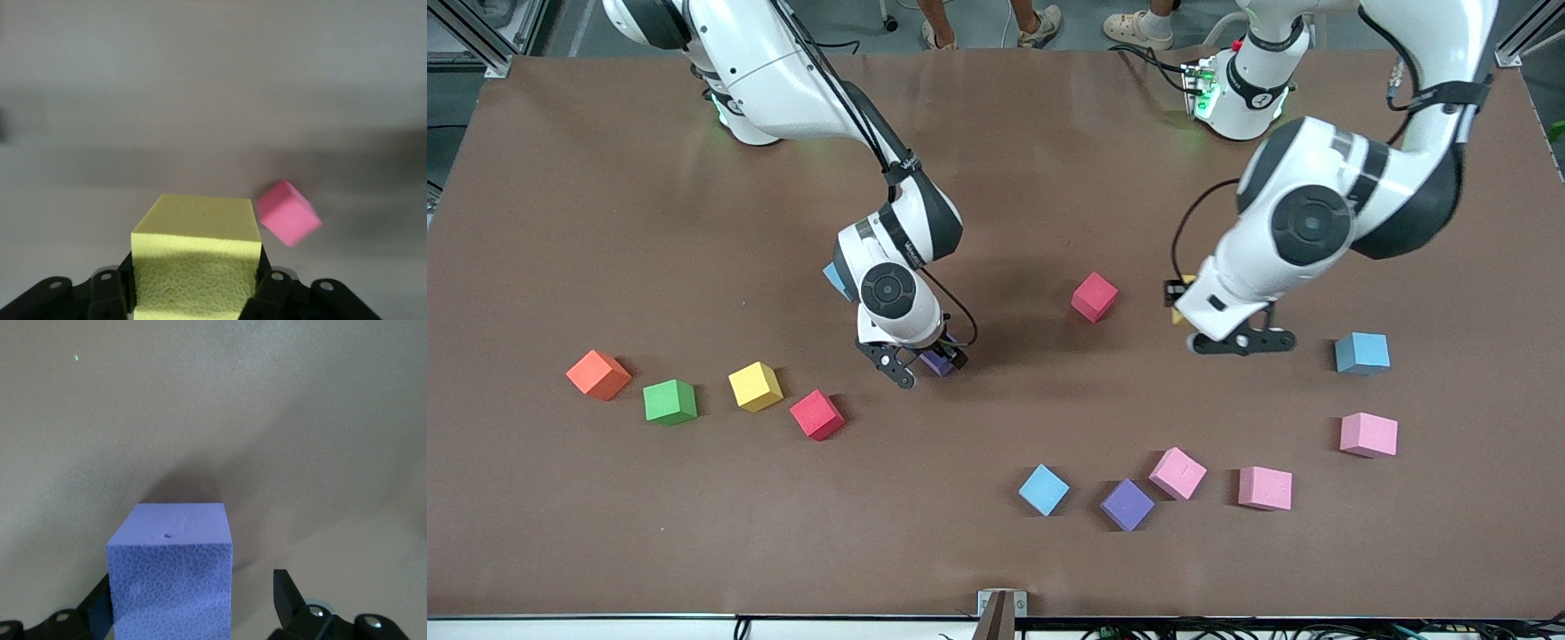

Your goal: Arrange 11 blocks into digit 3

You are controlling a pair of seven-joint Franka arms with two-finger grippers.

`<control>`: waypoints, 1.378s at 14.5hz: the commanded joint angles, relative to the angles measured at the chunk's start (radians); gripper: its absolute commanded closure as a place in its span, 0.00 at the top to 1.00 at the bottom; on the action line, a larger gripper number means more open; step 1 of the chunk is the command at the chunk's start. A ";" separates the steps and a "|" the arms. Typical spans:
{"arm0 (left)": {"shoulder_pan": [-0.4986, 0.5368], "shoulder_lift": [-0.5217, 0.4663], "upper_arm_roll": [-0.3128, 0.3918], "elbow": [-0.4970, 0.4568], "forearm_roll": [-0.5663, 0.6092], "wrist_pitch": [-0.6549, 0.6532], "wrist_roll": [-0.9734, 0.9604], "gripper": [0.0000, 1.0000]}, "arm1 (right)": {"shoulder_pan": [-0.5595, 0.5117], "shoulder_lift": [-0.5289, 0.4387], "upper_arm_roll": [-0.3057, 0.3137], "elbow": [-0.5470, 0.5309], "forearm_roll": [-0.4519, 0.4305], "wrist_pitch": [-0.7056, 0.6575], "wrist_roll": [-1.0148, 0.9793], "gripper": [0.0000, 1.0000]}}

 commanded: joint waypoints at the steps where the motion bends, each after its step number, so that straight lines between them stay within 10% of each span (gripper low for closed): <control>1: -0.023 0.041 -0.042 -0.010 -0.030 0.044 -0.112 0.23 | -0.016 0.016 0.003 0.018 0.020 -0.001 0.005 0.88; 6: -0.156 0.182 -0.041 -0.016 -0.015 0.200 -0.310 0.23 | -0.022 0.018 0.003 0.018 0.023 0.022 -0.007 0.39; 14: -0.349 0.189 -0.038 -0.274 0.051 0.585 -0.547 0.24 | -0.083 0.000 0.000 0.155 0.024 -0.085 -0.014 0.04; 20: -0.448 0.219 -0.038 -0.324 0.231 0.653 -0.732 0.24 | -0.098 -0.040 -0.004 0.169 0.017 -0.159 0.002 0.07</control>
